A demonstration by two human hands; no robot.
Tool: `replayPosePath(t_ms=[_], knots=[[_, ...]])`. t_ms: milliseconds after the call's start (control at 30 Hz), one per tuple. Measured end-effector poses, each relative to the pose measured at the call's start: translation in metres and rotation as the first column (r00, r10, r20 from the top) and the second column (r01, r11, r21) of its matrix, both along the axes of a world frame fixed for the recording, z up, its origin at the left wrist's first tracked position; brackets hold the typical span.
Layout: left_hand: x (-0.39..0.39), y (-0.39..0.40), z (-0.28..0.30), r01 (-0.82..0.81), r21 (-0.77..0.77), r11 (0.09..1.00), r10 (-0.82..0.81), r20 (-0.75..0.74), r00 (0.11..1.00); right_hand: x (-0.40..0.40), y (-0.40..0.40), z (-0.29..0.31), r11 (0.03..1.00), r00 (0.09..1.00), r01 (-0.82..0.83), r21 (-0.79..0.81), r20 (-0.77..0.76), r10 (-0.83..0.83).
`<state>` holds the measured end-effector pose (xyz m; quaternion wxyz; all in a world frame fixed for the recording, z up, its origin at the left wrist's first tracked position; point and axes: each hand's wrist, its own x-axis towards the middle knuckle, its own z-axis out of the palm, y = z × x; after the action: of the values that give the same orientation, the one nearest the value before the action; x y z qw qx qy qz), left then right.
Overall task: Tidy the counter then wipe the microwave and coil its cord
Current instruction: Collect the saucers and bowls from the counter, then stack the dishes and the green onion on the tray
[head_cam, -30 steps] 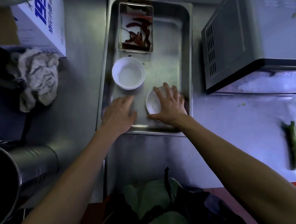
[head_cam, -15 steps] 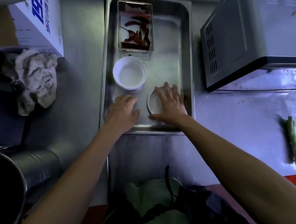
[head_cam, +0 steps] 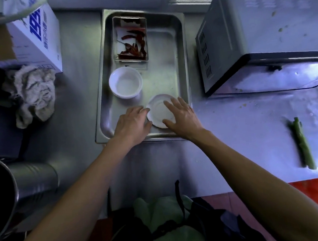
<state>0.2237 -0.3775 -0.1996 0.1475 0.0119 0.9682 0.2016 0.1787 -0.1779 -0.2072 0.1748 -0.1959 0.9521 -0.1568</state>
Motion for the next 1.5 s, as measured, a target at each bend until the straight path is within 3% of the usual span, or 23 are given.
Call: replayPosePath(t_ms=[200, 300, 567, 733, 867, 1233, 1367, 1500], knots=[[0.006, 0.071, 0.020, 0.102, -0.033, 0.994, -0.104, -0.066, 0.992, 0.040, 0.066, 0.036, 0.980, 0.992, 0.060, -0.190, -0.098, -0.080], [0.017, 0.111, 0.032, 0.155, -0.019, 0.988, -0.156, -0.119, 0.981, 0.065, 0.114, 0.040, 0.972, 0.984, 0.138, -0.189, -0.083, -0.156], [0.063, 0.236, 0.051, 0.300, -0.108, 0.948, -0.310, -0.089, 0.947, 0.153, 0.267, 0.046, 0.918, 0.927, 0.360, -0.166, -0.047, -0.372], [0.085, 0.329, 0.054, 0.444, -0.127, 0.887, -0.456, -0.097, 0.885, 0.217, 0.359, 0.052, 0.826, 0.836, 0.533, -0.181, -0.035, -0.547], [0.101, 0.402, 0.059, 0.565, -0.141, 0.813, -0.581, -0.125, 0.804, 0.268, 0.417, 0.060, 0.709, 0.710, 0.680, -0.188, -0.074, -0.701], [0.117, 0.536, 0.063, 0.776, -0.144, 0.614, -0.789, -0.115, 0.603, 0.339, 0.499, 0.060, 0.455, 0.459, 0.870, -0.191, -0.026, -0.888], [0.099, 0.568, 0.054, 0.785, -0.094, 0.612, -0.790, -0.114, 0.602, 0.329, 0.521, 0.053, 0.453, 0.457, 0.880, -0.141, -0.006, -0.889], [0.066, 0.593, 0.038, 0.764, -0.044, 0.644, -0.764, -0.094, 0.638, 0.288, 0.552, 0.046, 0.510, 0.511, 0.855, -0.098, -0.011, -0.859]])
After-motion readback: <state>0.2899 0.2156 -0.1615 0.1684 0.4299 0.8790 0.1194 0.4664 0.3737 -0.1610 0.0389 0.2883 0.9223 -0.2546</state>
